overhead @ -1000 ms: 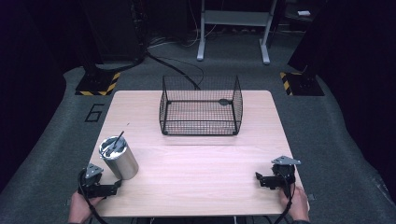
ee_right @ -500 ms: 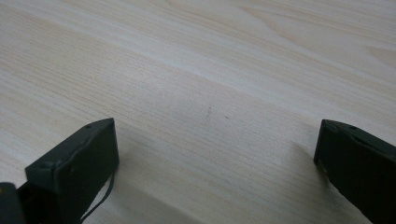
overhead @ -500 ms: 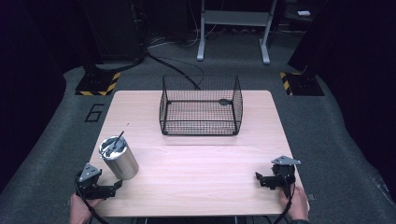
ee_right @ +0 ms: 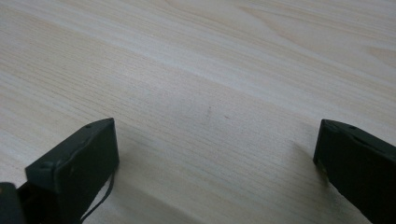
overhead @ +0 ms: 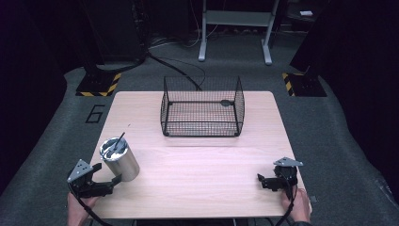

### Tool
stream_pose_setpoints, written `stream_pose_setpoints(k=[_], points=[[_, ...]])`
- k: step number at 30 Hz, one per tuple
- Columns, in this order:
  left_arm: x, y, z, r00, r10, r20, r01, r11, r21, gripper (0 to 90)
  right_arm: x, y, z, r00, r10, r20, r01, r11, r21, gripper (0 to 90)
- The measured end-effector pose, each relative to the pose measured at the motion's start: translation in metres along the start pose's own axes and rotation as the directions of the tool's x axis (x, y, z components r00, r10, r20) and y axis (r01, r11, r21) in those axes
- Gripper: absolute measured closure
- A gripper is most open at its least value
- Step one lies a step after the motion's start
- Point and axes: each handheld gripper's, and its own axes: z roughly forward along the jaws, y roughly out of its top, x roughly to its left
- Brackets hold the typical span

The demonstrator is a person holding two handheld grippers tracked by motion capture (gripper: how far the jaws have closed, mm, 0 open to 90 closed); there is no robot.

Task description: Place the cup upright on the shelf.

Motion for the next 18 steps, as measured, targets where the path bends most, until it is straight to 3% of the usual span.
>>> stream_pose_setpoints(k=[2, 5, 13, 18], points=[[0.000, 0.005, 0.000, 1.0000, -0.001, -0.001, 0.001, 0.9998, -0.019, 0.0, 0.000, 0.000, 0.000, 1.0000, 0.001, 0.000, -0.001, 1.000, -0.003, 0.0], [-0.002, 0.013, -0.001, 0.9990, -0.019, 0.041, 0.022, 0.9979, -0.061, 0.0, 0.000, 0.000, 0.000, 1.0000, 0.002, 0.002, -0.002, 1.000, -0.006, 0.0], [-0.004, 0.032, 0.004, 0.9997, 0.006, 0.023, -0.004, 0.9943, -0.107, 0.0, 0.000, 0.000, 0.000, 1.0000, 0.002, 0.001, -0.002, 1.000, 0.000, 0.0], [-0.003, 0.039, 0.010, 0.9997, 0.002, 0.024, 0.002, 0.9911, -0.133, 0.0, 0.000, 0.000, 0.000, 1.0000, 0.004, 0.002, -0.004, 1.000, -0.006, 0.0]])
